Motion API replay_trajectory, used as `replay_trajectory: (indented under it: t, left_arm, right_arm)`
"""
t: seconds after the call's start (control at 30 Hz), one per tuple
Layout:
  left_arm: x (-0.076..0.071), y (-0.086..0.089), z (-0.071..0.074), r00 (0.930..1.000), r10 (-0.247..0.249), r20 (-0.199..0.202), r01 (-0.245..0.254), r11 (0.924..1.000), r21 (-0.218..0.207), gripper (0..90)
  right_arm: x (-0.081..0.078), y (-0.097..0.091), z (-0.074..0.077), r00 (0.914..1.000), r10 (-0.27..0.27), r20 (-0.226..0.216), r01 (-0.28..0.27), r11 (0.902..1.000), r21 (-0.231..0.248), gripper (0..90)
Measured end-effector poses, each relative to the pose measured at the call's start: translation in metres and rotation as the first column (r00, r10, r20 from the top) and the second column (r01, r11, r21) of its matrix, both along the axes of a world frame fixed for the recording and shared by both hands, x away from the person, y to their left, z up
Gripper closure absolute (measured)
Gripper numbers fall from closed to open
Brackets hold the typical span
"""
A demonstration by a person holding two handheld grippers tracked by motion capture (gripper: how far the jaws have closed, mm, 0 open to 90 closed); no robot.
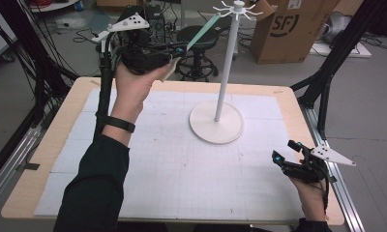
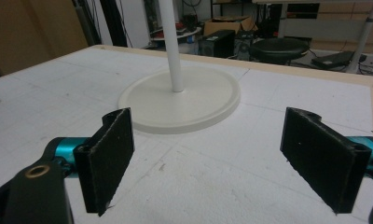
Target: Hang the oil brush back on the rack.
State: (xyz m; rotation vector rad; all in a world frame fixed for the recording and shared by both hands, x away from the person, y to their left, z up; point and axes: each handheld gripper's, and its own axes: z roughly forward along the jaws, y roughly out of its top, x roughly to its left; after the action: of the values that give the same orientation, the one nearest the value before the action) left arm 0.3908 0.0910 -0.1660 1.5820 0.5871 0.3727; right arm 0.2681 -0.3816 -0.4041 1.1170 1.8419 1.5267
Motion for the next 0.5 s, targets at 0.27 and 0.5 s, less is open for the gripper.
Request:
replay_trajectory:
  t: [0.27,0.5]
  left_arm:
    - [0.0006,-0.0049,-0.0019,1.0,-0.004,-0.001,0.004,0.9999,0.01,82.6]
    - [0.0033,-0.0093,-0.0049,1.0,-0.004,-0.002,0.004,0.9998,0.022,82.5]
  right_arm:
    - [0.0002,0.0002,0.0,1.0,-0.001,0.002,0.001,1.0,-0.002,16.6]
    - [0.0001,0.0001,-0.0001,1.0,0.0,0.0,0.0,1.0,-0.001,16.6]
